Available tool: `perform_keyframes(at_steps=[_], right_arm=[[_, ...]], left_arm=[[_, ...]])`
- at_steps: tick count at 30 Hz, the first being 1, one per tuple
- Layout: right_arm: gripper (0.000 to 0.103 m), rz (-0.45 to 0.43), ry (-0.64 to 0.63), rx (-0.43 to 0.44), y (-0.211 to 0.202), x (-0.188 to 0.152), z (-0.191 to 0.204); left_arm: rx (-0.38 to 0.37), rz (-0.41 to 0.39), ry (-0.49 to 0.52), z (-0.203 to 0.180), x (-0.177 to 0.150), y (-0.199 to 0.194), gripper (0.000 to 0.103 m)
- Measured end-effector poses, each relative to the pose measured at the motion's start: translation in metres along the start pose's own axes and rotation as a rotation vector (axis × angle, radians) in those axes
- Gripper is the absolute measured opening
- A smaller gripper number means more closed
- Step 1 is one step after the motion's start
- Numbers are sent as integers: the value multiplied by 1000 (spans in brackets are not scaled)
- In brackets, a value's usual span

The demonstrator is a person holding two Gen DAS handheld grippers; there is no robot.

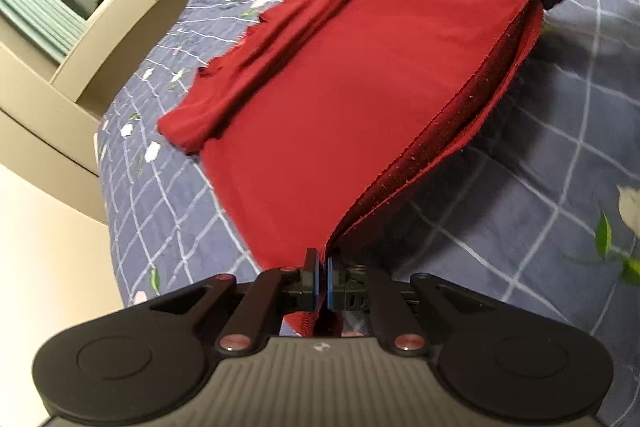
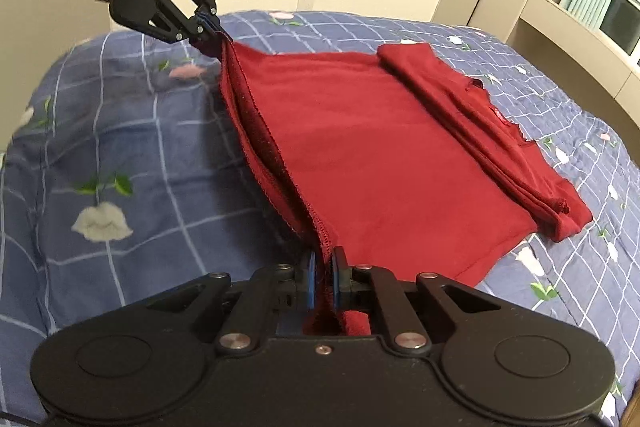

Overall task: Fold small clothes
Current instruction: 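Lift the hem with both tools and fold it toward the collar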

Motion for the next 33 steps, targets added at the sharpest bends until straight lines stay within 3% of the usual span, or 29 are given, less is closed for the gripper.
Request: perform_keyframes(at_steps=[4,10,15,21,26,33], right_arm=[[7,0,21,3,-5,11,-16],[7,15,170,11,-8,33,-55],[7,0,191,-15,-13,61,-87],[7,-12,224,-14,-3,90,-146],[7,-21,283,-17,5,113,-201],[7,-1,284,-3,30,143,-261]], left_arm=[[12,-10,-29,14,12,-7,2],[27,-54,-74,51,37,-2,2],[31,-83,-88,91,62,4,2],[28,-115,-86,139,101,22,2],[8,-151,-144,183,131,37,2],[-60,-92,-152,235,163,71,2]])
Point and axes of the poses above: each gripper's, at about its wrist camera, not at the fingertips, and y roughly the way its jaws point, z to its left, x to its top, the point moved 9 cm from there along y, roughly the way its jaws point, and after that the axes turned 6 degrees about y, right-handed, at the moved point
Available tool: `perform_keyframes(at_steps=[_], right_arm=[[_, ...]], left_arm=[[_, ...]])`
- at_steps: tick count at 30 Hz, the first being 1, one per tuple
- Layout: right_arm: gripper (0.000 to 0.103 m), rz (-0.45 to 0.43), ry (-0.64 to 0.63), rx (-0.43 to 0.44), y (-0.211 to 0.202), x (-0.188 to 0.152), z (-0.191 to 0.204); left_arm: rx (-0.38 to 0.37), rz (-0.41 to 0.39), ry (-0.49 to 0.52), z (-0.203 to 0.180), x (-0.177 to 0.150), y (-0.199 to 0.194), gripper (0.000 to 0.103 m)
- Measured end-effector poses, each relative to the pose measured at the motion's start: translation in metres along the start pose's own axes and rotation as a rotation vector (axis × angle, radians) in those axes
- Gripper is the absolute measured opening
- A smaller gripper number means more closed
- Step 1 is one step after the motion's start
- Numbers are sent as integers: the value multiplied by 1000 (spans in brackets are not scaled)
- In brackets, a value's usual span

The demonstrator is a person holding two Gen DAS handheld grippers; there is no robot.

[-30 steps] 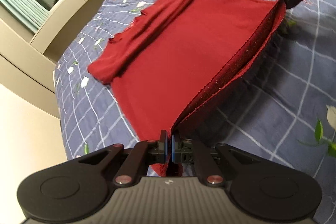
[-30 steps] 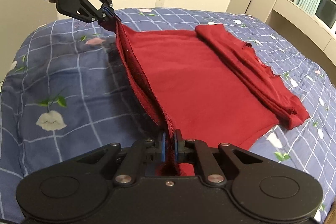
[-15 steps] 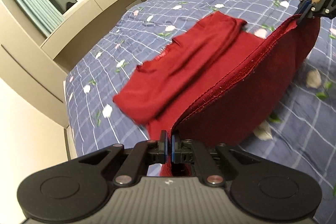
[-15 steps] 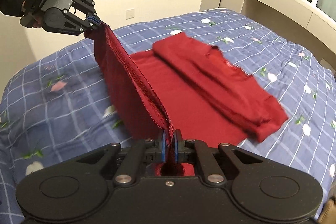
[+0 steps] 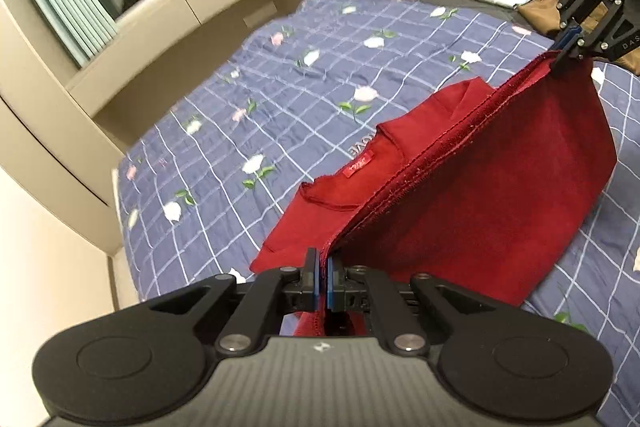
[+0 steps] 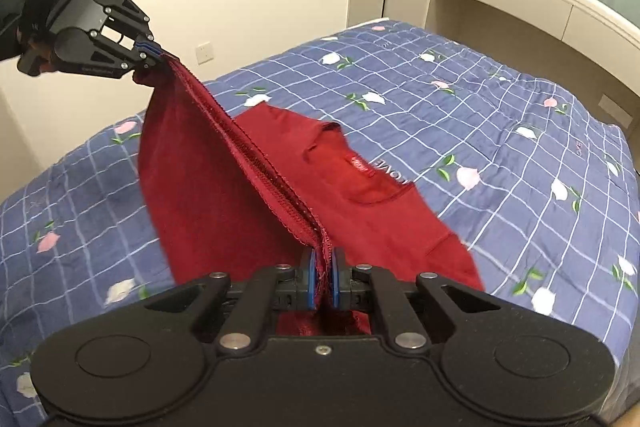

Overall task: Fold small clothes
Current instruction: 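Lift the hem with both tools and fold it toward the collar, then lower the folded hem onto the sweater with both tools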

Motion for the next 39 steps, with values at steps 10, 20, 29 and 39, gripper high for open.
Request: perform_keyframes(at_steps=[10,20,29,39], right_arm=[[7,23,-21,-28,53,37,-43],[8,60,23,-81,106,45,-84],[9,110,77,-109,151,46,-115],[10,166,103,-135,192,30,-129]], left_arm=[[-46,111,-82,42,16,67,2],[-62,182,-159,68,30,132,3],[-61,233,-206,79,29,185,3],[-81,306,-282,77,8,233,12]])
Point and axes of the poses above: each gripper's, at about its wrist camera, not at the fingertips, and y roughly the way its jaws point, z to its left, x to its top, the point moved 9 cm from there along y, roughly the way its jaws point, and after that the axes turned 6 degrees about y, right-handed, at the moved point
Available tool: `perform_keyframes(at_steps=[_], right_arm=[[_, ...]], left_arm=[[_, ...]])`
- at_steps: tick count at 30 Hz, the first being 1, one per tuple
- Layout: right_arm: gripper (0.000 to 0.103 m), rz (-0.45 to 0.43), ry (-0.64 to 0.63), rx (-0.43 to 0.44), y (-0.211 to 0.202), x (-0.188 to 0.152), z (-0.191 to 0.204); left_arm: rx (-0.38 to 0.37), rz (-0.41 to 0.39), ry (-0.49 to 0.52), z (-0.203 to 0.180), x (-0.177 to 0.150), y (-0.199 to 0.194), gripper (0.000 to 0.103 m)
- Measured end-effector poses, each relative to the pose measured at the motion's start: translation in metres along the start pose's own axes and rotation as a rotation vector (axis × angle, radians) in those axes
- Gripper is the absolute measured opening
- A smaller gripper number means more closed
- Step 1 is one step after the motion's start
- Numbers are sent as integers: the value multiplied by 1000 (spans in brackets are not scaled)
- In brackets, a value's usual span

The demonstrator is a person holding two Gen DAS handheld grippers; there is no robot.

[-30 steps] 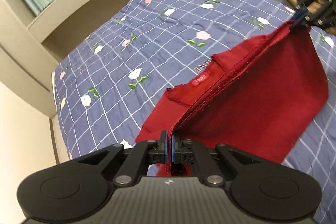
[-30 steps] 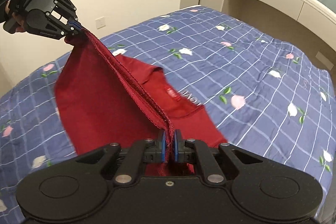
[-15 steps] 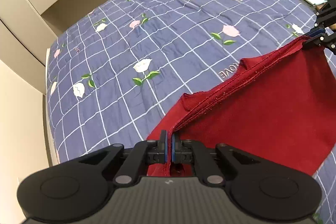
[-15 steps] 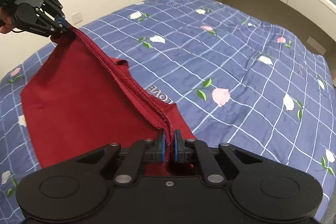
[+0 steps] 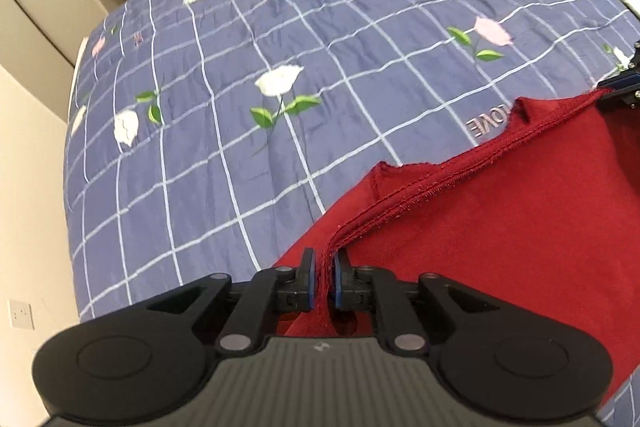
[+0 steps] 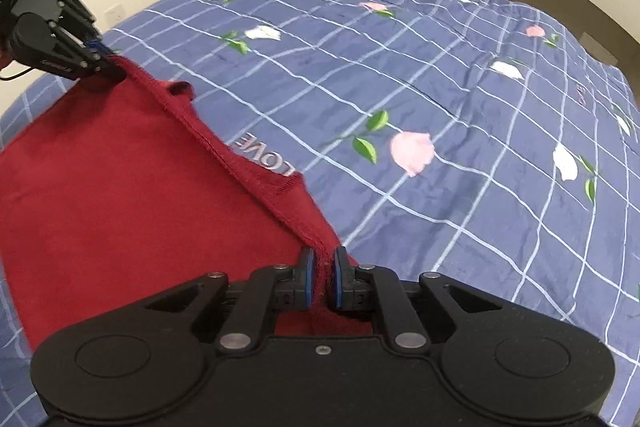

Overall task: Fold small clothes
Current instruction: 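Lower the folded hem onto the sweater with both tools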

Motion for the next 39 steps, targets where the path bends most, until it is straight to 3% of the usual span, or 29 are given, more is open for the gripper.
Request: perform_keyframes(at_steps=[7,36,39], right_arm=[[7,4,10,9,11,-6,-2],[5,-42,31,-74,26,-12,0],[10,-47,41,-92,29,-14,0]], left_arm=[[24,11,21,-3,-3,12,12],[46,-11,-112,2,2,27,9],[64,-2,-166,3,-1,30,18]])
Point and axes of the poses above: each gripper's, at about its wrist camera, not at the fingertips, and y roughly the way its jaws point, z to its left, x to its top, the point moved 9 cm from there along y, roughly the way its jaws point, and after that the axes turned 6 degrees about y, right-handed, at the moved point
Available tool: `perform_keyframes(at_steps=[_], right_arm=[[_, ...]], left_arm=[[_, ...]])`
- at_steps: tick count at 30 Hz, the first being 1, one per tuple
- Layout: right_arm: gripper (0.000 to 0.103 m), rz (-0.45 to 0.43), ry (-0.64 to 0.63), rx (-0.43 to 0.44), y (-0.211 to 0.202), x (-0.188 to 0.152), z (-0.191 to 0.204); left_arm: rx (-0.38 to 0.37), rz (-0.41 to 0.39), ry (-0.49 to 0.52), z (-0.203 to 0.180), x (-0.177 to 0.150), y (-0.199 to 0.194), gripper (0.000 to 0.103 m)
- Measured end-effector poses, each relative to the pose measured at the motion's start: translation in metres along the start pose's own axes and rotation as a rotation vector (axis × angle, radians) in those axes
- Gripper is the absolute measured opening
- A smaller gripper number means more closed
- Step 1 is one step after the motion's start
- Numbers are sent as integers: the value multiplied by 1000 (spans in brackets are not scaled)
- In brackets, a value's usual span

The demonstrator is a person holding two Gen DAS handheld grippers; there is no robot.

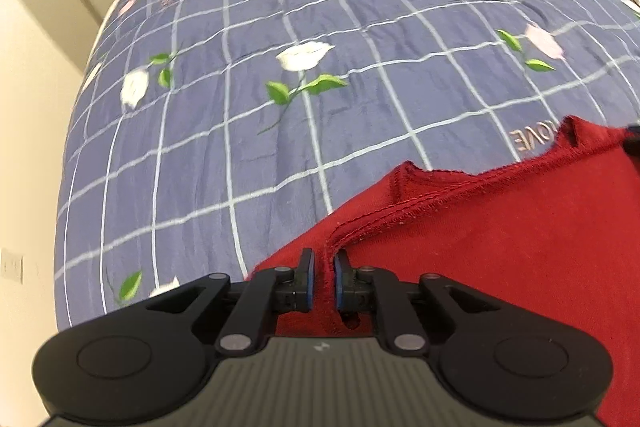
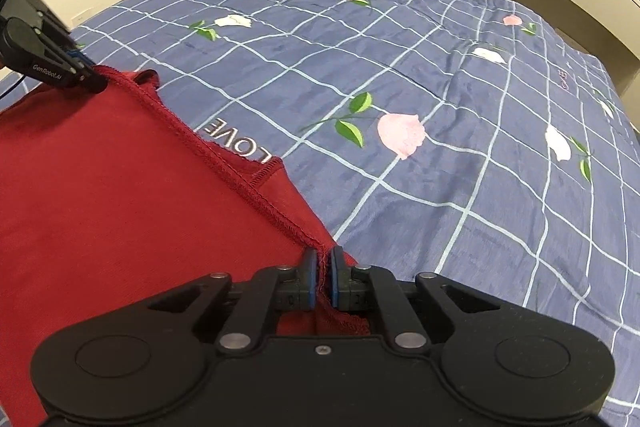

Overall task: Fold small clothes
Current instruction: 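Lower the folded hem onto the sweater with both tools, then open both tools to release the hem and lift away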

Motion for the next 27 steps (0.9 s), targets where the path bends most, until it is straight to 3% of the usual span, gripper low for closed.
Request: perform_keyframes(at_steps=[1,3,5,6,8,11,15,21,24,27], right_arm=[[13,-9,-2,-8,0,0,1],[26,-35,-2,-31,-2,-2,1],[69,-67,4,-81,-7,-2,-3],[76,-92,13,-107,-11,-2,-7],[80,-134,35,-149,-22,-3,-15],[86,-183,58,-218,-45,-13,-21],[96,-242,72,-217,-85,-41,0],[100,-227,30,-160,-121,-100,55],[100,-183,-4,-187,-125,-133,69],[101,-155,12,-241,-126,-157,63]], left_arm=[[21,-1,-23,0,0,-1,23],[89,-8,-42,3,0,-3,55],[169,-33,-43,5,0,-8,75],[194,-58,-55,7,-1,-14,76],[196,-107,-89,8,-4,-26,79],[239,-208,-162,8,-19,-53,98],[204,-306,-174,-9,-53,-83,98],[155,-301,-109,-51,-122,-97,99],[174,-271,-102,-56,-148,-93,101],[172,-234,-161,-47,-162,-90,103]])
Point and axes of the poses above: each gripper's, at about its wrist camera, not at the fingertips, and y roughly the way its jaws point, z to its left, x to its top, the point moved 9 cm from there along y, roughly the way its jaws point, and after that the axes turned 6 degrees about y, right-handed, at the moved point
